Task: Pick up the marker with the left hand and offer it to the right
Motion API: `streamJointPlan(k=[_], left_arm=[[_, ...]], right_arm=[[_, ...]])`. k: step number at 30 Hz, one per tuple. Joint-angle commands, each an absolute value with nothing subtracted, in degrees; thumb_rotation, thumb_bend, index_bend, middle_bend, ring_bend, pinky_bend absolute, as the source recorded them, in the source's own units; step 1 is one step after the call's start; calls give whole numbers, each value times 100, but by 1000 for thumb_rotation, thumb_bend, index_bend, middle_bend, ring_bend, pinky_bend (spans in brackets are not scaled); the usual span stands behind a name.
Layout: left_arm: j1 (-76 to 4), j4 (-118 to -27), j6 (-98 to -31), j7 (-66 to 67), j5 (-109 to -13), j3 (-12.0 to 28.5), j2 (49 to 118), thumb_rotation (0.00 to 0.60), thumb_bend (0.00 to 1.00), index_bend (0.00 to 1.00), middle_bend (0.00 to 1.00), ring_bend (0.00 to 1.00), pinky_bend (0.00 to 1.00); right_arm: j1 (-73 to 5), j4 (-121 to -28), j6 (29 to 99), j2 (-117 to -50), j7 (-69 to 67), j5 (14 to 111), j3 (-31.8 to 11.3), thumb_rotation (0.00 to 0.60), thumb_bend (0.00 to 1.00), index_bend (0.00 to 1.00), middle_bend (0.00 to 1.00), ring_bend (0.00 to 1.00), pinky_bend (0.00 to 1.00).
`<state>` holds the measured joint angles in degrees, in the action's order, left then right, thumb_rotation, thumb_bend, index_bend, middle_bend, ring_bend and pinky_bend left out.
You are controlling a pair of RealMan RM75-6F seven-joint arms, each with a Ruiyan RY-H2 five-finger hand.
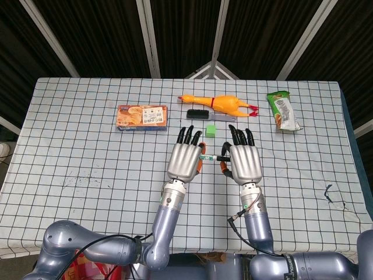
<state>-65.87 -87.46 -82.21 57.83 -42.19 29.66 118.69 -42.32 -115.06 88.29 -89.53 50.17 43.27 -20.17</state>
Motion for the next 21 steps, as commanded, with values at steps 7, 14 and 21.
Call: streamJointPlan(k=[7, 14, 21], left_arm=[[-6576, -8732, -8217, 5708, -4280, 2964, 11875, 600, 572, 544, 147, 0, 0], [-6553, -8732, -8226, 5666, -4323, 2963, 11858, 600, 572, 549, 155, 0, 0], [-6463, -8782, -8277, 5693, -4306, 2924, 11785, 600, 572, 550, 155, 0, 0]], right_arm=[[-4252, -11526, 8844, -8957, 5025, 4325, -2004, 600, 365, 553, 78, 109, 36], [-4243, -11497, 8811, -8937, 4990, 4320, -1970, 600, 410, 621, 78, 115, 36], [-4165, -11456, 8711, -8836, 4814, 4393, -1888, 600, 426, 659, 78, 122, 36]])
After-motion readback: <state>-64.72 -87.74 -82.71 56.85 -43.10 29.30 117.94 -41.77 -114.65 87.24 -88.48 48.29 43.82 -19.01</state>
